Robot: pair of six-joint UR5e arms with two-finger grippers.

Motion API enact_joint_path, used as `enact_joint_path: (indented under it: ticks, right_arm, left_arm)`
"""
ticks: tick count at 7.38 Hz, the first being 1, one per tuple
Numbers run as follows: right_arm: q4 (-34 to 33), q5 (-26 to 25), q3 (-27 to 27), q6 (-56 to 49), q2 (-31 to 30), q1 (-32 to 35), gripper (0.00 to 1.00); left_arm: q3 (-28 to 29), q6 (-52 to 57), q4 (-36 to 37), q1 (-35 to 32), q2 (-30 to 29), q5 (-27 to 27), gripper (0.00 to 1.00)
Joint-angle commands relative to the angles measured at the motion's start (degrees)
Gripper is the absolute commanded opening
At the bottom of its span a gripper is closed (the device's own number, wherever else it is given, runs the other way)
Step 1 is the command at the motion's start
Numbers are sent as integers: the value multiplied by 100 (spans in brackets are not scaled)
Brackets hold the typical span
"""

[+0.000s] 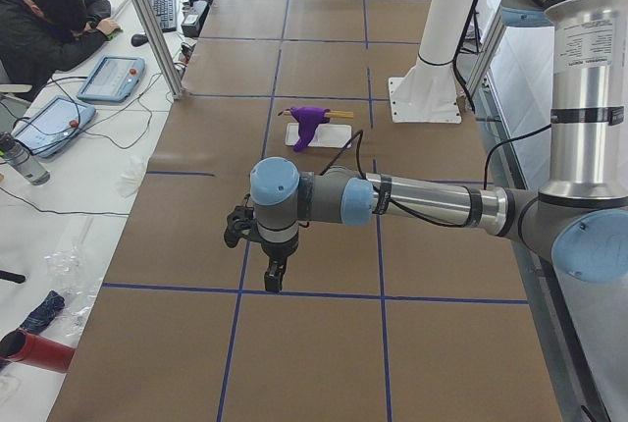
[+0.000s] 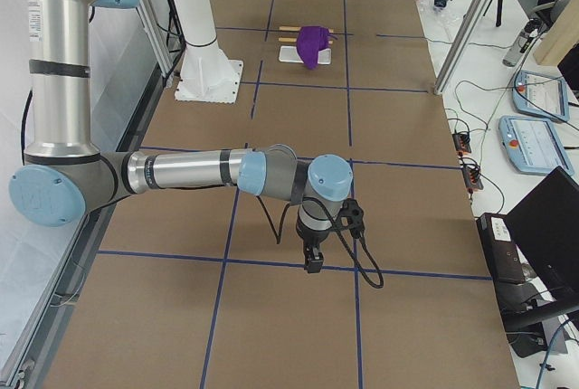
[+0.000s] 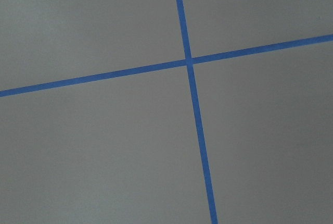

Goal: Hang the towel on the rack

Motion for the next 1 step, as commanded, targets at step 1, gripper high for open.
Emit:
enact_joint_path:
  ticks: [1]
  right_arm:
    - [1,1,6,0,-3,0,100]
  left_arm:
    - [-3,0,0,0,0,0,100]
